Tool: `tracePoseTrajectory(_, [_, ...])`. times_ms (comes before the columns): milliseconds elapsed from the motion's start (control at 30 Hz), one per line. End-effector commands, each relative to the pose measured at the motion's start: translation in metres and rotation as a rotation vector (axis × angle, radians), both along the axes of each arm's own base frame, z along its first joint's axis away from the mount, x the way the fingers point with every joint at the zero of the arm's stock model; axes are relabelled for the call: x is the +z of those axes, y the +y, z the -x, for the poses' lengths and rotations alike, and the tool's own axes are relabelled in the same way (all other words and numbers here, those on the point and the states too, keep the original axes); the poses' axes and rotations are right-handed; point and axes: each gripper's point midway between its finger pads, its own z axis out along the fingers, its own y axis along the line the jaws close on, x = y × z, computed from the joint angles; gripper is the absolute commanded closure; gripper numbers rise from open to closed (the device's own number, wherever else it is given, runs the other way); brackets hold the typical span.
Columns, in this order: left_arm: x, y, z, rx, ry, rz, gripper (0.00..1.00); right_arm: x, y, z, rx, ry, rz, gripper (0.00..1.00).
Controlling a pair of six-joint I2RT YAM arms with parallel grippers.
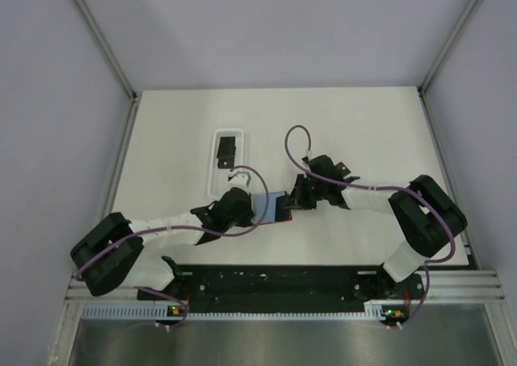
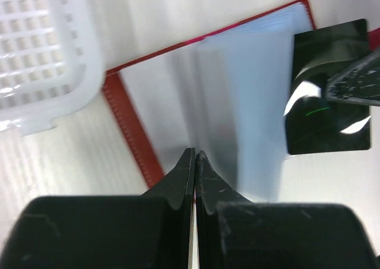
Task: Put the credit cards into the card holder
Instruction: Turn over the card slot in the card holder.
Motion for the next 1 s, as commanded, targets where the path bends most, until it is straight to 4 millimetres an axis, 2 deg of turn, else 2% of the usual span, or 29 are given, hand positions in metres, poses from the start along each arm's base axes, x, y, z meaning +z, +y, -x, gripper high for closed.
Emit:
tracePoseTrajectory(0, [0.002, 0.03, 0.002, 0.087, -0.008, -0.041, 1.0, -0.018, -0.005, 0.005, 0.015, 0.016, 0.076, 1.0])
tracePoseTrajectory(133, [0.006, 0.04, 0.001, 0.116, -0.027, -0.036, 1.0, -0.016, -0.003, 0.005, 0.029, 0.013, 0.07, 1.0])
tracePoseTrajectory(300, [-0.006, 0.05, 0.008, 0.124, 0.006, -0.069, 1.0, -0.007, 0.0, 0.005, 0.046, 0.01, 0.059, 1.0])
tracePoseTrajectory(633, [-0.014, 0.049, 0.012, 0.109, 0.032, -0.074, 1.0, 0.018, 0.022, 0.005, 0.114, -0.02, -0.007, 1.0])
tracePoseTrajectory(967, [-0.013, 0.043, 0.011, 0.099, 0.027, -0.046, 1.0, 0.051, 0.05, 0.01, 0.196, -0.076, -0.1, 1.0])
